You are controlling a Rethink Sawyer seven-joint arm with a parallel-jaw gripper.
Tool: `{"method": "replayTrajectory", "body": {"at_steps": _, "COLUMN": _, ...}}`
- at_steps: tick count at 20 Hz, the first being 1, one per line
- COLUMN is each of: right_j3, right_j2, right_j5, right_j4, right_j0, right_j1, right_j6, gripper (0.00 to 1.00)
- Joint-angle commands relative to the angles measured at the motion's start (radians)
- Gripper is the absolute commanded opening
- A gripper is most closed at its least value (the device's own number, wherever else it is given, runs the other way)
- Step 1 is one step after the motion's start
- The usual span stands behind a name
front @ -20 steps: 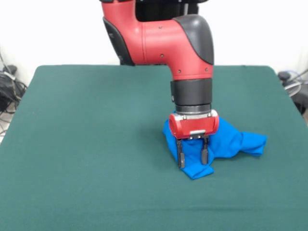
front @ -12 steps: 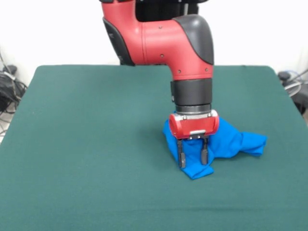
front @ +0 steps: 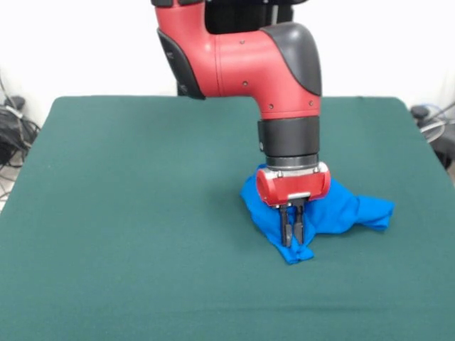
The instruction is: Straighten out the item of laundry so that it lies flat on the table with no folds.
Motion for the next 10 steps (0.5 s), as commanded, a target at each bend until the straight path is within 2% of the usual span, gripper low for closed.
{"method": "replayTrajectory", "body": {"at_steps": 1, "right_j3": -0.006, "right_j2": 0.056, "right_j5": 0.145, "right_j4": -0.003, "right_j0": 0.002, "right_j1": 0.077, "right_j6": 0.156, "gripper": 0.0}}
{"method": "replayTrajectory", "body": {"at_steps": 10, "right_j3": -0.005, "right_j2": 0.034, "right_j5": 0.217, "right_j4": 0.033, "right_j0": 0.027, "right_j1": 0.037, "right_j6": 0.145, "gripper": 0.0}}
